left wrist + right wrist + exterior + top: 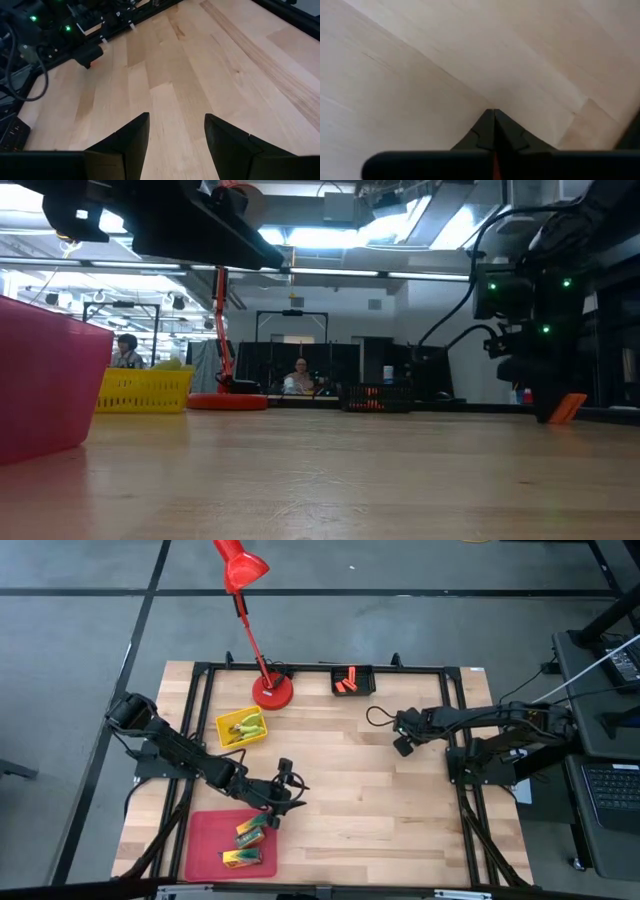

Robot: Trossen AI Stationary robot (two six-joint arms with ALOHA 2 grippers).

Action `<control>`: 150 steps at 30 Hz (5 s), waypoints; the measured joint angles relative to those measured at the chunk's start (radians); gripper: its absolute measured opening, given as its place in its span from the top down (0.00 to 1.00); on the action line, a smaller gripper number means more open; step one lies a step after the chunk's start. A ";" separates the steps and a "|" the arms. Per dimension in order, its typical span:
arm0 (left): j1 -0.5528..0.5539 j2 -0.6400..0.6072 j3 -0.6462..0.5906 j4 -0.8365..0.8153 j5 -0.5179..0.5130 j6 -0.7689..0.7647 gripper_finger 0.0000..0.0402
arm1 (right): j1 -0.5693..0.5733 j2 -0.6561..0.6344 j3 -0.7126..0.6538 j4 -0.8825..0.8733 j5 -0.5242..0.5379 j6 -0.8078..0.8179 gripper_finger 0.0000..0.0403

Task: Pick & Place School Supplies
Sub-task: Put the eraser into the black bin

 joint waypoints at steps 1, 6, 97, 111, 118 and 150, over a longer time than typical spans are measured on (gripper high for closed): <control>0.000 0.000 0.000 0.000 0.000 0.001 0.54 | 0.011 0.001 0.007 -0.013 0.007 -0.001 0.99; 0.001 0.000 0.000 0.001 0.000 0.002 0.54 | 0.091 0.003 0.075 -0.092 0.083 0.016 1.00; -0.019 0.000 0.000 0.015 -0.023 0.004 0.54 | 0.265 -0.030 0.004 0.104 -0.143 0.263 0.53; -0.019 0.000 0.000 0.016 -0.023 0.012 0.54 | 0.290 -0.026 0.020 0.113 -0.120 0.219 0.88; -0.019 0.000 0.000 0.016 -0.024 0.012 0.54 | 0.341 -0.026 0.137 0.141 -0.059 0.182 0.88; -0.021 0.000 0.001 0.010 -0.064 0.036 0.54 | -0.390 0.508 0.590 0.658 -0.306 -0.422 0.78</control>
